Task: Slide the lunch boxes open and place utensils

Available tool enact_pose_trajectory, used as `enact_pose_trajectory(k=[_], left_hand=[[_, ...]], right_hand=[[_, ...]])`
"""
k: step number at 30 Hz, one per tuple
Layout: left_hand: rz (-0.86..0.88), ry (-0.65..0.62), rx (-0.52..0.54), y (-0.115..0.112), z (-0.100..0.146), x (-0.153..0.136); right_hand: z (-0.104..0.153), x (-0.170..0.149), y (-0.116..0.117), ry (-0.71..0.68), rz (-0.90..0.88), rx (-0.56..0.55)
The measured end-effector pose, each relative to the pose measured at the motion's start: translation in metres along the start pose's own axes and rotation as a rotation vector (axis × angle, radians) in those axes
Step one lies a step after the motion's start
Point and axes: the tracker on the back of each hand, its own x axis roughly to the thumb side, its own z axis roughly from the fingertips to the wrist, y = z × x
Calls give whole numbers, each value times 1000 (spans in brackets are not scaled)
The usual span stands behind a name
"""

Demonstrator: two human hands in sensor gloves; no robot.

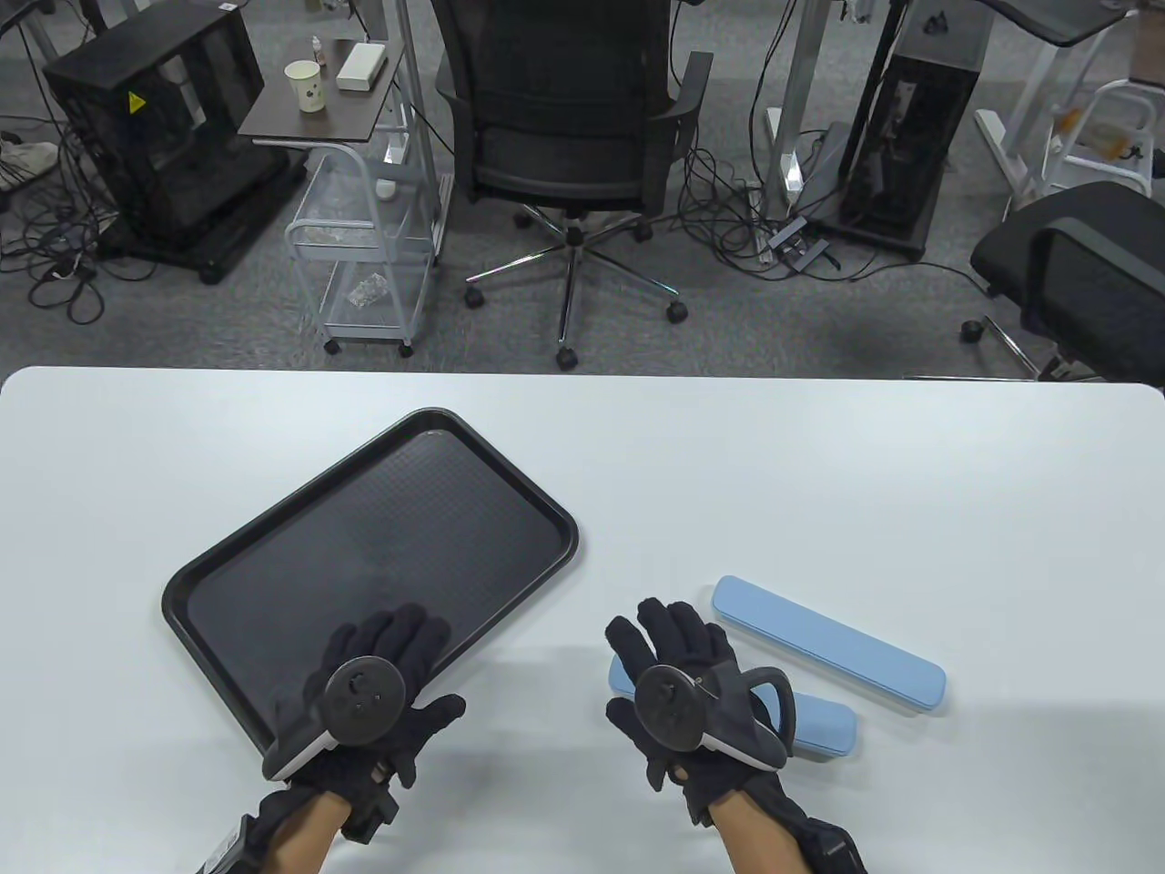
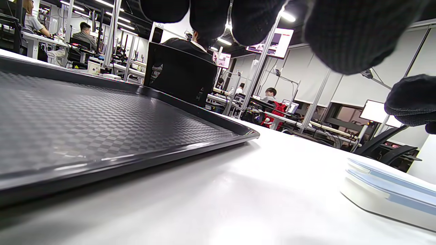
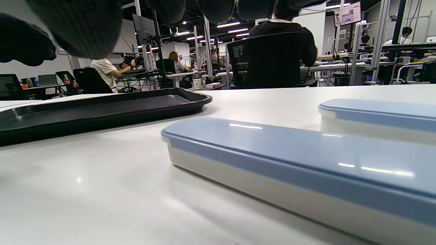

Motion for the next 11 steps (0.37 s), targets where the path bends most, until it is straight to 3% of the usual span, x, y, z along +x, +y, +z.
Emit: enact_pose_trajectory(k=[11], left_hand=[[-23,10,-18,-3,-1,2]], right_hand=[[2,0,-2,-2,-16,-6]])
